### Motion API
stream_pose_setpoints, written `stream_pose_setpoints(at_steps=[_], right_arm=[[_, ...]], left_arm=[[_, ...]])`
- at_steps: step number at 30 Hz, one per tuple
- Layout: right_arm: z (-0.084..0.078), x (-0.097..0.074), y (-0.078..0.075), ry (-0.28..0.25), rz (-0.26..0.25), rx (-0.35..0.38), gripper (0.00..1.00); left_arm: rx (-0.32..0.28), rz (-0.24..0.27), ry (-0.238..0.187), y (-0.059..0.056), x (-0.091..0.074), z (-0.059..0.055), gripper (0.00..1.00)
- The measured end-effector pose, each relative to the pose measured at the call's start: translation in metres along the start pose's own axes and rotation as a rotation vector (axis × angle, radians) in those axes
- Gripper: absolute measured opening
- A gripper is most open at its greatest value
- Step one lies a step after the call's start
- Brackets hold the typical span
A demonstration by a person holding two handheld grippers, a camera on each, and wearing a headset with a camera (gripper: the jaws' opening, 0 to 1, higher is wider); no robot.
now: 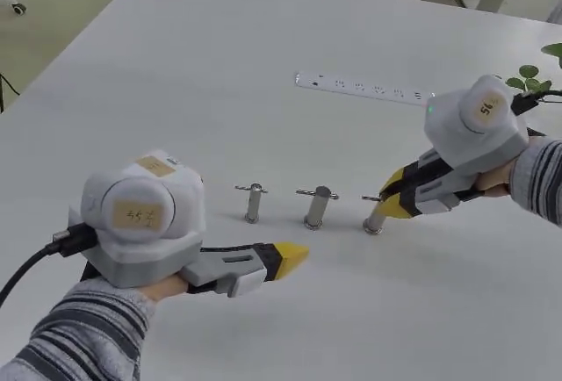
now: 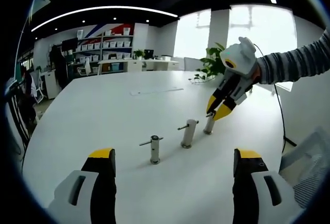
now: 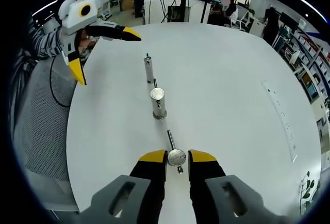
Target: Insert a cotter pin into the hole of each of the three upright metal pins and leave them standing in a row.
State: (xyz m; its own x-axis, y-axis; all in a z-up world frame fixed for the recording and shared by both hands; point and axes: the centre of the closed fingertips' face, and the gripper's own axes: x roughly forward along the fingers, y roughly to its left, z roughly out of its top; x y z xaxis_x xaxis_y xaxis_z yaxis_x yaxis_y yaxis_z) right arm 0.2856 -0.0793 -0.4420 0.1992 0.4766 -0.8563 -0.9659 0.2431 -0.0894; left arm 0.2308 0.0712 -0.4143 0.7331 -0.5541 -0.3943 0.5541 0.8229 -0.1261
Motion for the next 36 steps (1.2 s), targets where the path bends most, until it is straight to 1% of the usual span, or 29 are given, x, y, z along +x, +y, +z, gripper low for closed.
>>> stream_pose_setpoints(at_steps=[1, 3, 6, 7, 8, 9, 10, 11, 13, 14, 15, 16, 18, 19, 22, 24, 25, 26, 27, 28, 29, 31, 33, 36], right_arm=[[0.000, -0.003, -0.001, 0.000, -0.018, -0.004, 0.14], [0.001, -0.007, -0.002, -0.019, -0.045, -0.007, 0.19], [0.003, -0.015, 0.000, -0.063, -0.082, 0.051, 0.27], [0.003, -0.017, 0.001, -0.071, -0.094, 0.060, 0.29], [0.003, -0.020, 0.000, -0.086, -0.121, 0.091, 0.32], [0.001, -0.021, 0.001, -0.094, -0.137, 0.127, 0.35], [0.000, -0.023, 0.001, -0.102, -0.152, 0.171, 0.38], [-0.001, -0.025, 0.003, -0.124, -0.167, 0.220, 0.41], [0.003, -0.031, 0.004, -0.190, -0.204, 0.262, 0.46], [0.002, -0.033, 0.006, -0.199, -0.210, 0.287, 0.47], [0.001, -0.037, 0.007, -0.222, -0.232, 0.331, 0.49], [0.002, -0.039, 0.008, -0.241, -0.247, 0.357, 0.50], [0.002, -0.045, 0.011, -0.272, -0.270, 0.384, 0.55], [0.002, -0.048, 0.013, -0.294, -0.297, 0.404, 0.57], [0.000, -0.051, 0.024, -0.307, -0.301, 0.427, 0.63], [0.002, -0.054, 0.029, -0.340, -0.316, 0.468, 0.65], [0.004, -0.054, 0.031, -0.359, -0.317, 0.485, 0.65], [0.004, -0.053, 0.036, -0.371, -0.303, 0.499, 0.66], [0.003, -0.053, 0.037, -0.373, -0.305, 0.518, 0.66], [0.002, -0.054, 0.038, -0.378, -0.325, 0.538, 0.67], [0.002, -0.054, 0.038, -0.390, -0.334, 0.544, 0.68], [0.006, -0.058, 0.040, -0.430, -0.355, 0.563, 0.71], [0.007, -0.058, 0.045, -0.446, -0.346, 0.588, 0.73], [0.009, -0.061, 0.047, -0.472, -0.360, 0.605, 0.76]], left_arm=[[-0.002, 0.000, -0.001, 0.000, 0.000, 0.000, 0.95], [-0.007, 0.002, -0.002, 0.000, 0.000, 0.000, 0.97], [-0.019, 0.003, -0.013, 0.001, 0.000, 0.002, 0.99], [-0.023, 0.004, -0.014, 0.001, 0.000, 0.003, 0.99], [-0.023, 0.006, -0.015, 0.001, 0.000, 0.003, 0.99], [-0.024, 0.007, -0.017, 0.001, 0.000, 0.004, 0.99], [-0.027, 0.007, -0.015, 0.001, 0.000, 0.003, 0.99], [-0.028, 0.007, -0.012, 0.001, 0.000, 0.002, 0.99], [-0.028, 0.010, -0.008, 0.001, 0.000, 0.001, 0.99], [-0.030, 0.019, -0.007, 0.002, 0.000, 0.001, 0.99], [-0.029, 0.022, -0.009, 0.003, 0.000, 0.001, 0.99], [-0.033, 0.031, -0.010, 0.004, 0.000, 0.001, 0.99], [-0.034, 0.045, -0.011, 0.007, -0.001, 0.001, 0.99], [-0.034, 0.046, -0.012, 0.007, -0.001, 0.001, 0.99], [-0.038, 0.057, -0.012, 0.009, -0.002, 0.000, 0.99], [-0.032, 0.063, -0.008, 0.009, -0.002, -0.001, 0.99], [-0.024, 0.074, -0.003, 0.009, -0.003, -0.003, 0.99], [-0.019, 0.074, 0.005, 0.009, -0.003, -0.004, 0.99], [-0.016, 0.072, 0.008, 0.008, -0.003, -0.005, 0.99], [-0.013, 0.070, 0.011, 0.007, -0.004, -0.005, 0.99], [-0.012, 0.069, 0.013, 0.007, -0.004, -0.005, 0.99], [-0.015, 0.066, 0.017, 0.006, -0.005, -0.003, 0.99], [-0.008, 0.068, 0.013, 0.006, -0.007, 0.001, 0.99], [0.001, 0.076, 0.019, 0.008, -0.010, 0.004, 0.99]])
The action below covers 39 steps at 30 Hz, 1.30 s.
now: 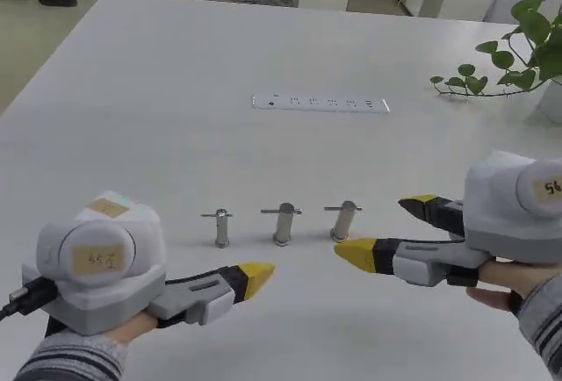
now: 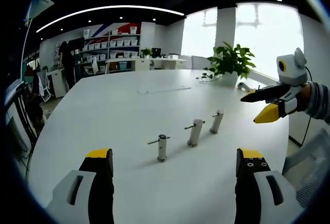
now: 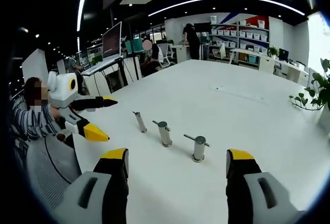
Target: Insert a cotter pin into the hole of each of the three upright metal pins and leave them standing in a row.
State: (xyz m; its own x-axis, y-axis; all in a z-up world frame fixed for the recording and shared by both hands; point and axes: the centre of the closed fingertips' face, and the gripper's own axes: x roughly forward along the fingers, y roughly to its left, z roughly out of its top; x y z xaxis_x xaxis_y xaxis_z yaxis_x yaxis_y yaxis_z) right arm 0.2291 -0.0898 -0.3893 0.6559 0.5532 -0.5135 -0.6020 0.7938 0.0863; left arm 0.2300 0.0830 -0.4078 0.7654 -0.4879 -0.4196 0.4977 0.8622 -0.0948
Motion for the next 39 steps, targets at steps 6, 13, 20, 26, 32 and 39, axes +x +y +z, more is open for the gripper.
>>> stream_pose_setpoints(at_steps=[6, 13, 20, 26, 32, 39], right_arm=[[0.001, -0.005, 0.005, -0.024, -0.030, 0.015, 0.79], [-0.005, -0.008, 0.009, -0.014, -0.026, 0.010, 0.79], [-0.007, -0.012, 0.012, -0.018, -0.071, -0.045, 0.78], [-0.010, -0.013, 0.015, -0.058, -0.071, -0.040, 0.77], [-0.009, -0.008, 0.011, -0.111, -0.121, -0.060, 0.77], [-0.014, 0.005, 0.016, -0.139, -0.100, -0.054, 0.76]], left_arm=[[-0.042, 0.012, -0.007, 0.003, -0.010, 0.005, 0.99], [-0.055, 0.039, 0.001, 0.004, -0.018, 0.005, 0.99], [-0.067, 0.066, 0.014, 0.007, -0.021, -0.003, 0.97], [-0.066, 0.098, 0.002, 0.008, -0.025, -0.004, 0.96], [-0.059, 0.114, -0.019, 0.005, -0.024, -0.008, 0.95], [-0.050, 0.150, 0.002, 0.013, -0.027, -0.019, 0.93]])
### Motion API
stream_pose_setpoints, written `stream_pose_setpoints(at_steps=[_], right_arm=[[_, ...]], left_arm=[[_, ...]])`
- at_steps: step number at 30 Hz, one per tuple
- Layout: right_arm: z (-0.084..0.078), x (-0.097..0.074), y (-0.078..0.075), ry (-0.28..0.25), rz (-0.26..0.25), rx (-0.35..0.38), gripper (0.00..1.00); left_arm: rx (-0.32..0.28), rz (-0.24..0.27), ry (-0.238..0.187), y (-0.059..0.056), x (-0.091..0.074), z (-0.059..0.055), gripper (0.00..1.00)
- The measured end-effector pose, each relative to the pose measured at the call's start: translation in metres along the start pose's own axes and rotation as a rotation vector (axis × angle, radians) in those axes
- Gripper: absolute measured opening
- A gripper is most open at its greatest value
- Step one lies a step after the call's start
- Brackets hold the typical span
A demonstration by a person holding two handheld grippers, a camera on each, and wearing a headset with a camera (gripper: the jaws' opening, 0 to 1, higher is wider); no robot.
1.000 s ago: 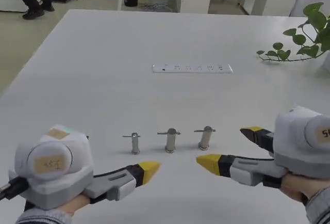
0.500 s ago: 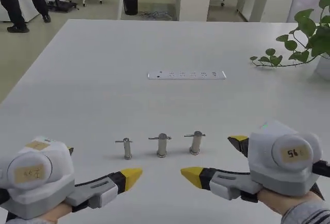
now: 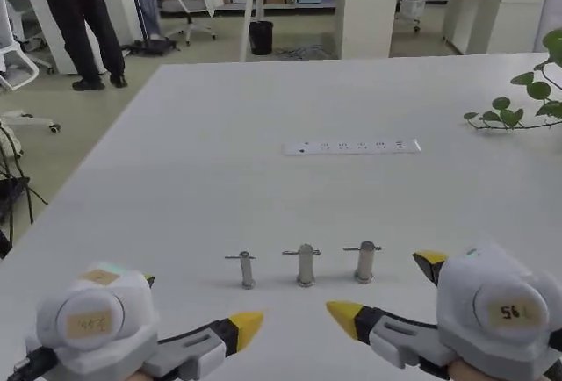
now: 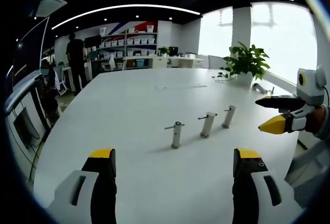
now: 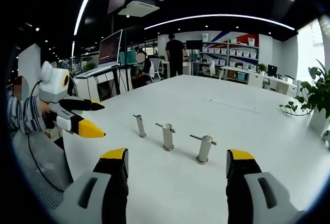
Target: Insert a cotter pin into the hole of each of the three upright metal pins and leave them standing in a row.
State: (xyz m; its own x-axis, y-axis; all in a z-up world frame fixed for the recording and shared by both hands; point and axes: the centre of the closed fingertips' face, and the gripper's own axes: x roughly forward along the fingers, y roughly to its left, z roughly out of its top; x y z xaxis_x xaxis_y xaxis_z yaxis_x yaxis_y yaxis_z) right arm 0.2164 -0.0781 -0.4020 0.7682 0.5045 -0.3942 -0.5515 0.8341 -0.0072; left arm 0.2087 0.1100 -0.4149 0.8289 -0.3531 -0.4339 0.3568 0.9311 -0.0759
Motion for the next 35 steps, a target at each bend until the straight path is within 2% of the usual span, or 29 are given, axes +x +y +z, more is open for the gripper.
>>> stream_pose_setpoints(at_steps=[4, 15, 19, 24, 27, 35], right_arm=[[-0.0079, 0.0040, 0.0023, 0.027, 0.008, 0.002, 0.75], [-0.0020, 0.0038, 0.0033, 0.002, 0.010, 0.007, 0.77], [-0.0038, 0.0049, 0.0036, 0.011, 0.011, 0.008, 0.78], [-0.0054, 0.0060, 0.0028, 0.017, 0.003, 0.003, 0.78], [-0.0055, 0.0061, 0.0016, 0.014, -0.003, 0.015, 0.78], [-0.0092, 0.0065, -0.0025, 0.019, -0.018, 0.070, 0.76]], left_arm=[[-0.007, 0.015, -0.001, 0.0032, -0.0015, -0.0014, 0.92], [0.006, 0.015, -0.021, 0.0011, 0.0012, -0.0017, 0.92], [0.004, 0.014, -0.031, 0.0013, 0.0038, 0.0002, 0.91], [0.015, 0.013, -0.029, 0.0004, 0.0051, -0.0028, 0.91], [0.008, 0.008, -0.022, 0.0001, 0.0060, -0.0059, 0.91], [0.017, -0.001, -0.027, -0.0034, 0.0074, -0.0047, 0.89]])
